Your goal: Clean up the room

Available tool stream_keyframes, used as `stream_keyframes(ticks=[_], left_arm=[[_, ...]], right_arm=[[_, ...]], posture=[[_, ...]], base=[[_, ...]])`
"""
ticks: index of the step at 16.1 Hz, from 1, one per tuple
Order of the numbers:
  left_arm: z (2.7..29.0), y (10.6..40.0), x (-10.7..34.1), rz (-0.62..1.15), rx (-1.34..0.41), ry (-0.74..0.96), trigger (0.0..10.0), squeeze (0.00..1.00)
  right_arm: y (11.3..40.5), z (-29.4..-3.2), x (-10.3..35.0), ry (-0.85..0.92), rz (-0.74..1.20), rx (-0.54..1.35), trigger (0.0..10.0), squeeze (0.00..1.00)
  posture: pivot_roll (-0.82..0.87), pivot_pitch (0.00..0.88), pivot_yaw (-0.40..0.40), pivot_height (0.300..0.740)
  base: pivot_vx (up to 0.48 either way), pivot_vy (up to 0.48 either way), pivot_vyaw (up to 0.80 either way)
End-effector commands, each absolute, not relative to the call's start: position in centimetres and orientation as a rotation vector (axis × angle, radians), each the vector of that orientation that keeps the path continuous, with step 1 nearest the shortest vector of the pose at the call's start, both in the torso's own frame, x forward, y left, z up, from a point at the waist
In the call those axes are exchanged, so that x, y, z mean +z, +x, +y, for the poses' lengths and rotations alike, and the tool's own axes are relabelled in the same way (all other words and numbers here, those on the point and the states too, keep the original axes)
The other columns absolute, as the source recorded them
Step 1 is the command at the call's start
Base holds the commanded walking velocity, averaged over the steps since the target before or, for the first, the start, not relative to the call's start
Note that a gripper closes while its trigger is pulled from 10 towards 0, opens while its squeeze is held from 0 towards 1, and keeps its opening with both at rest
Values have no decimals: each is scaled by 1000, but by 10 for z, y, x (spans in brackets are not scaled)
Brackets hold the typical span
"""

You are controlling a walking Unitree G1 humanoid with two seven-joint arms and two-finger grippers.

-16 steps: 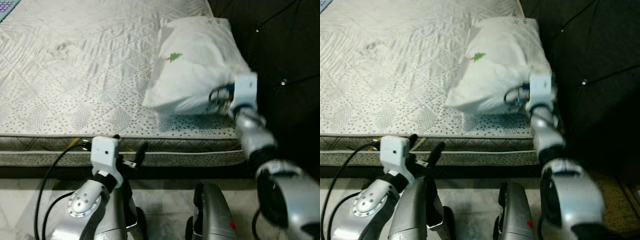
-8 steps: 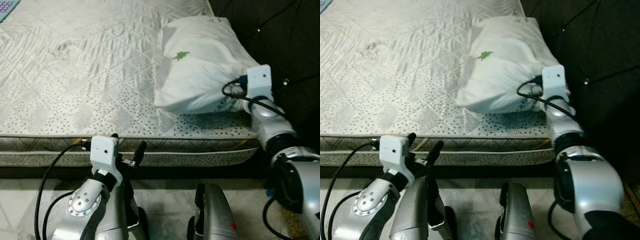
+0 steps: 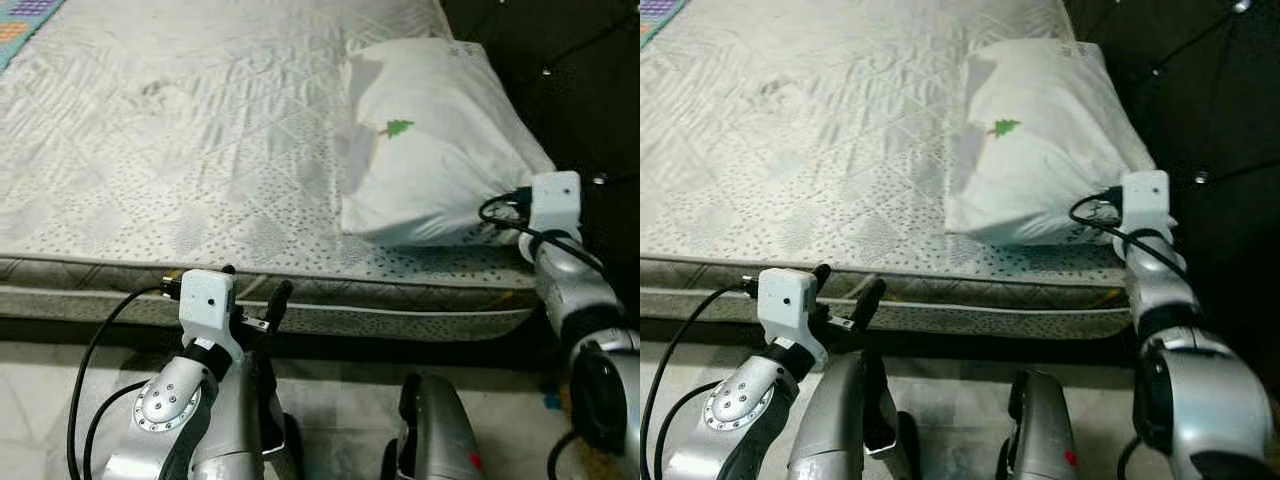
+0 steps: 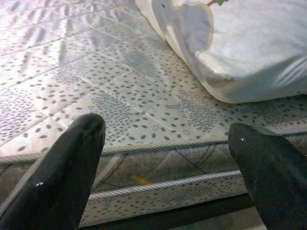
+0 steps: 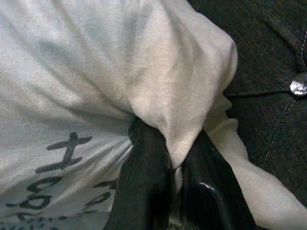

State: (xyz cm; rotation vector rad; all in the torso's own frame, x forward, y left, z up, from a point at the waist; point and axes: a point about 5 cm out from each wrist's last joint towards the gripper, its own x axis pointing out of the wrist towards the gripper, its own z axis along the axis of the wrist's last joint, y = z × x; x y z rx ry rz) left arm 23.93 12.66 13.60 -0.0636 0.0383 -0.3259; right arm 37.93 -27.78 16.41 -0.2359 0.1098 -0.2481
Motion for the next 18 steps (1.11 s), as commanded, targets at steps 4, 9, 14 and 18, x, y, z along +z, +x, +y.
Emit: stream_keyframes(ticks=[4,9,14,18], left_arm=[[124,241,132,49,-352,-58,10000,0],[121,243,131,47,-361,-61,10000,0],[124,244,130,45,-348,-57,10000,0],[123,244,130,45,-348,-60,10000,0]], right_arm=[[359,-304,151,-160,65,-369,0,0],[359,-275,137,-148,30,-292,0,0],[362,-243,136,-123,4,-198,10000,0],[357,-224,135,-100,-35,-148,10000,0]], posture=[[35,138,27,564],[29,134,29,564],[27,129,23,564],[18,127,24,564]], base=[[0,0,0],[0,0,0],[0,0,0],[0,0,0]])
